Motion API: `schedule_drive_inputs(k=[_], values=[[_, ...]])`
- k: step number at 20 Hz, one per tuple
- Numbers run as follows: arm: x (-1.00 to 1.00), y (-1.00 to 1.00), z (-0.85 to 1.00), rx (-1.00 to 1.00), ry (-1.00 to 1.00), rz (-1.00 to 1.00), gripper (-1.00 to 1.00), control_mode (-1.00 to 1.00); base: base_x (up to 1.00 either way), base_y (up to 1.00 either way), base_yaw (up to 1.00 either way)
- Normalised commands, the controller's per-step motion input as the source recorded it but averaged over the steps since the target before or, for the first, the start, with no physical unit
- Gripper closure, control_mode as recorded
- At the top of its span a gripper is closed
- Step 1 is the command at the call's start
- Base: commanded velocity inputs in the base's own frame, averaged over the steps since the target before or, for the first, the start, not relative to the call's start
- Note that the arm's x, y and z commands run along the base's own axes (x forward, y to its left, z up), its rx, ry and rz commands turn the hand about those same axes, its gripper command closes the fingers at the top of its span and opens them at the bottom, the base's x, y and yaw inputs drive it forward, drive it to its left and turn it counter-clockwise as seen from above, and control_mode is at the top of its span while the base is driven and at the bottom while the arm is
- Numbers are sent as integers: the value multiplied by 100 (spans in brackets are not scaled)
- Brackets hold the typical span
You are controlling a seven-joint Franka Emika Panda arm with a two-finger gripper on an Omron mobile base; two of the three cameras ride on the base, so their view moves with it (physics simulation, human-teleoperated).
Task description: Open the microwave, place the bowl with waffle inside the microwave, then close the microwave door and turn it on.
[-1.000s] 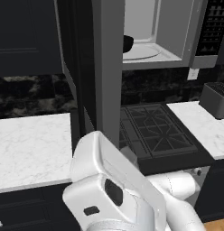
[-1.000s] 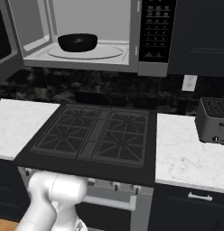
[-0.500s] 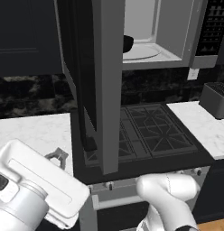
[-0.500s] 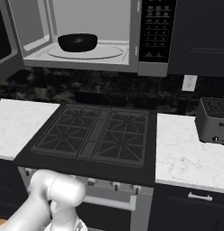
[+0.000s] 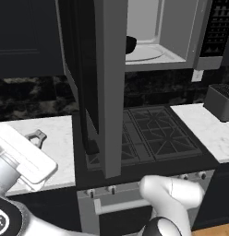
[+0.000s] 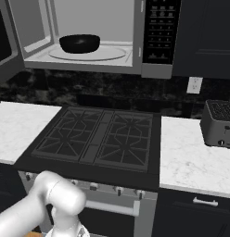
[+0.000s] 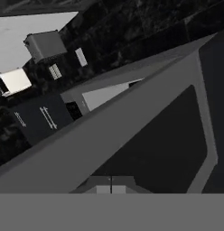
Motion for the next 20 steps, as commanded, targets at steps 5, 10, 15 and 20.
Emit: schedule_drive_inputs(k=[5, 10, 15, 20], values=[[82, -68, 20, -8, 11, -8, 100, -100, 0, 0, 0], [2, -100, 43, -1, 10, -3, 100, -100, 0, 0, 0], [-5, -100, 48, 0, 1, 0, 100, -100, 0, 0, 0], [1, -100, 40, 0, 7, 0, 100, -100, 0, 0, 0]])
